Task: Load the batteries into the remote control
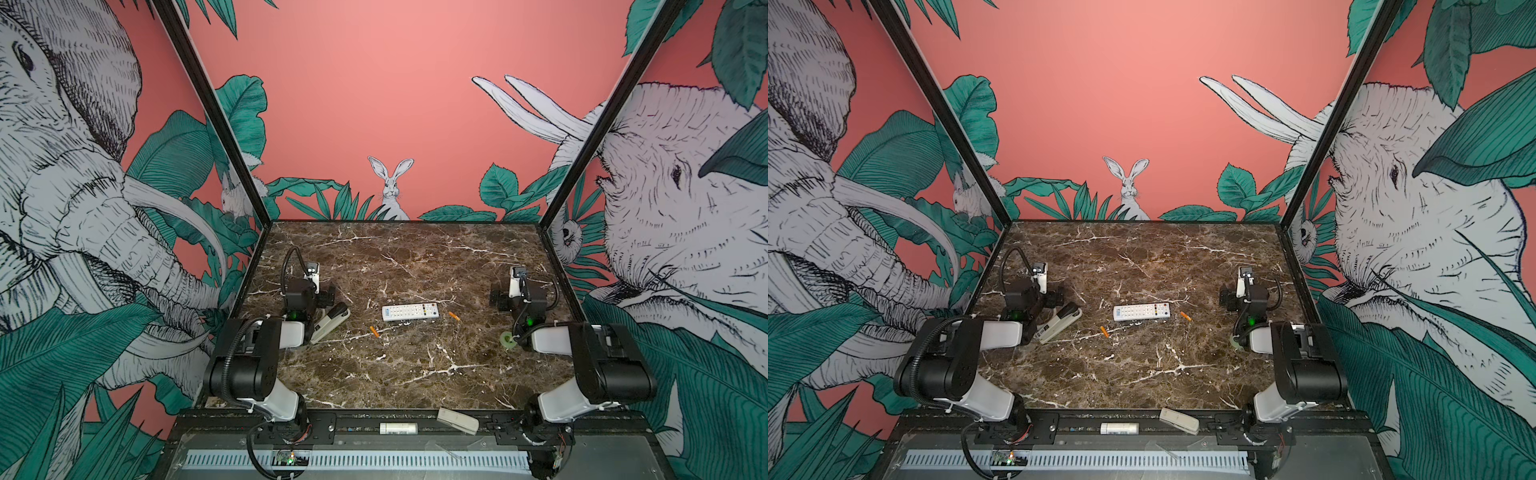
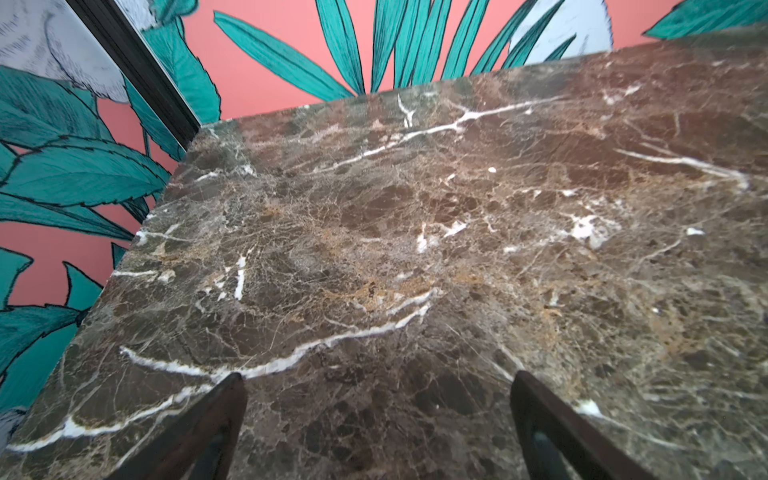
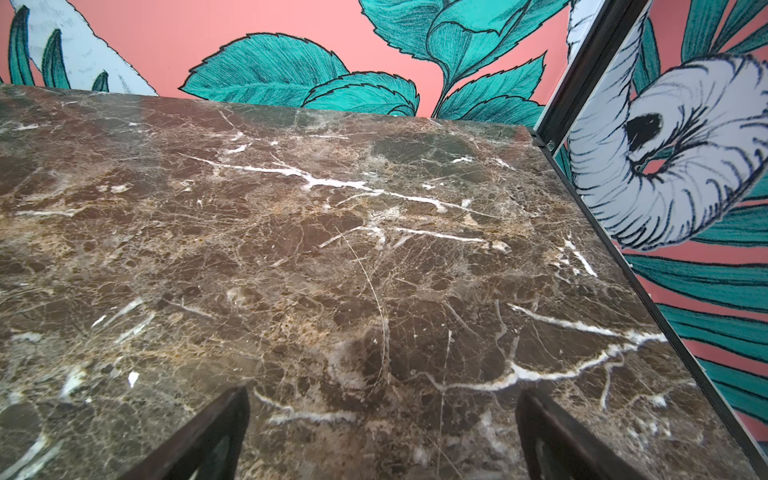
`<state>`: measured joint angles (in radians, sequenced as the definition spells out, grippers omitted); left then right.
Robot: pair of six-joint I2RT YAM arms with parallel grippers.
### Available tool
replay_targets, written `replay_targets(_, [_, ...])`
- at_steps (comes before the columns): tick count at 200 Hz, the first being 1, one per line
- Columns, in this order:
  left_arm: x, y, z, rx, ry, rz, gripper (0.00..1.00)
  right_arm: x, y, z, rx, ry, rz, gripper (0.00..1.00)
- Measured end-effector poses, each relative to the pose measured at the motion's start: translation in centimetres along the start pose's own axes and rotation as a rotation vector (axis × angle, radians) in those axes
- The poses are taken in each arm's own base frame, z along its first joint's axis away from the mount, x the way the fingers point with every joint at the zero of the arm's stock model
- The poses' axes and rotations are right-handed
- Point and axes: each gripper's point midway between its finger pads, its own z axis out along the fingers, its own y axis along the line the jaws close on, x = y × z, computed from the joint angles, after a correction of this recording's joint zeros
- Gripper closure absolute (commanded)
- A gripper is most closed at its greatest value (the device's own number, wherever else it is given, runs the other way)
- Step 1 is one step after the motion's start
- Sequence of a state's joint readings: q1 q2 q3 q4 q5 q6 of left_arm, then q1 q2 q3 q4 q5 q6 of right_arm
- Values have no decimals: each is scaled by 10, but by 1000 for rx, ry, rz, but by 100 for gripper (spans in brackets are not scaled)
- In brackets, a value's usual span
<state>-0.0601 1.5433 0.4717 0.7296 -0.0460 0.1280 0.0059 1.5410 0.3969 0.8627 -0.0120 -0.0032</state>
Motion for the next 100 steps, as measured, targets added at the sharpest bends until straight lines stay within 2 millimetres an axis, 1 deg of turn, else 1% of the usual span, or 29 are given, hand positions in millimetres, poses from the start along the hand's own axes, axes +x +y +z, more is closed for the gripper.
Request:
replay_targets(10, [-5, 2, 0, -7, 10, -1, 0, 0, 0, 0, 0, 0, 0, 1])
replay_targets(38, [-27, 11, -4, -50, -1, -3, 0, 0, 0, 0, 0, 0, 0, 1])
replay_targets(56, [-35, 15, -7, -96, 25, -2, 0, 0, 0, 0, 0, 0, 0, 1])
replay_targets(81, [-49, 16, -18, -163, 58, 6, 0, 0, -1, 0, 5, 0, 0, 1])
replay_targets(100, [-66, 16, -29, -208, 72, -8, 0, 0, -2, 0, 11, 1, 1, 1])
